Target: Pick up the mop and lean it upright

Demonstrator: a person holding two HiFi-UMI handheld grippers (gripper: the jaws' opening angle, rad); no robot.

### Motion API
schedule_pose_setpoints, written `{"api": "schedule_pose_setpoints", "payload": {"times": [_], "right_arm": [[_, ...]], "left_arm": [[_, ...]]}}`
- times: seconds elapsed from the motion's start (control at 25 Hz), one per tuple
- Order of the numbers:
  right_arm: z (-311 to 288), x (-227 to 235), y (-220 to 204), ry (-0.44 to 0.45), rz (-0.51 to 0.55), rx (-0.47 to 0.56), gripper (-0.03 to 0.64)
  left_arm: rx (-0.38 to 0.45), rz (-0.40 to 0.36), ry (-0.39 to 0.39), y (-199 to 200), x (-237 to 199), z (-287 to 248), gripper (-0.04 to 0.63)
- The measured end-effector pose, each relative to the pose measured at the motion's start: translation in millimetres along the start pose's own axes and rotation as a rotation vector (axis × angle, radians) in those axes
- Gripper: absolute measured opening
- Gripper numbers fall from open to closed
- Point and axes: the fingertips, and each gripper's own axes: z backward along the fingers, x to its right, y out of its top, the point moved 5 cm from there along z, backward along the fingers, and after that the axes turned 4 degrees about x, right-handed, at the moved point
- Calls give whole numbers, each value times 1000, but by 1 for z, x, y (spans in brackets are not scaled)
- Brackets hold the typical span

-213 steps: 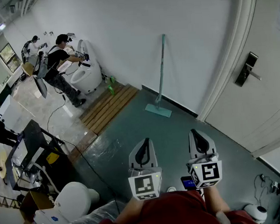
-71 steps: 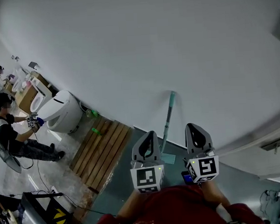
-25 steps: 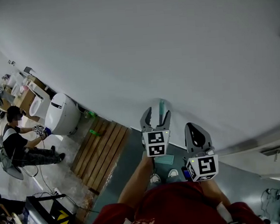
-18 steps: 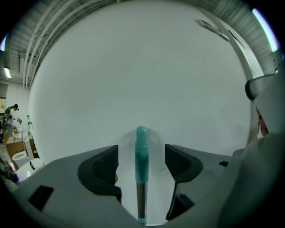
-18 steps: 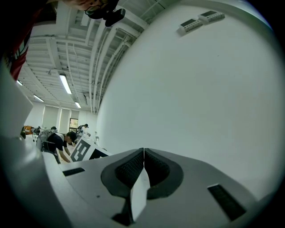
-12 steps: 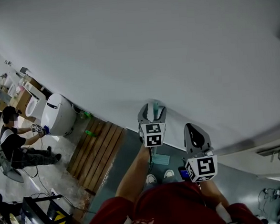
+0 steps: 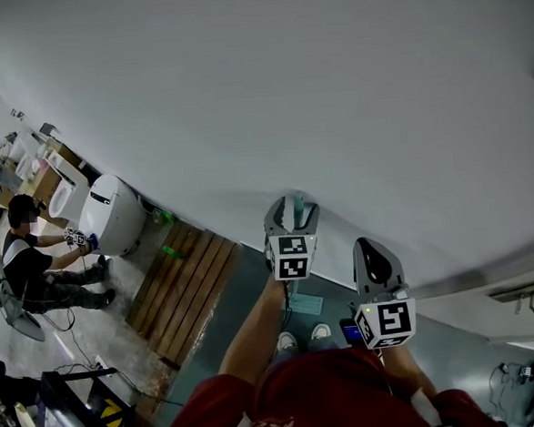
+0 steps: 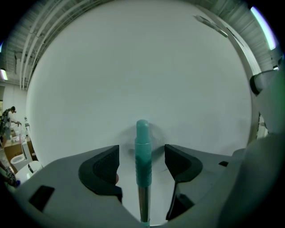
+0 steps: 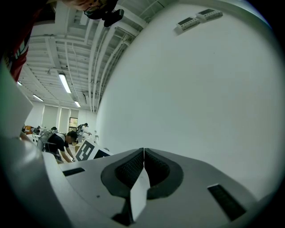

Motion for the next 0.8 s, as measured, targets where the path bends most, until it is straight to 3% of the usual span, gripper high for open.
{"api": "schedule_pose_setpoints", "payload": {"times": [0.6, 0.8], "right_arm": [[5, 5, -7, -7, -3, -11, 19], [5, 4, -7, -6, -1, -12, 20]], "left_arm": [[5, -3, -1, -9, 0, 1, 324], [36, -14, 21, -7, -1, 5, 169]]}}
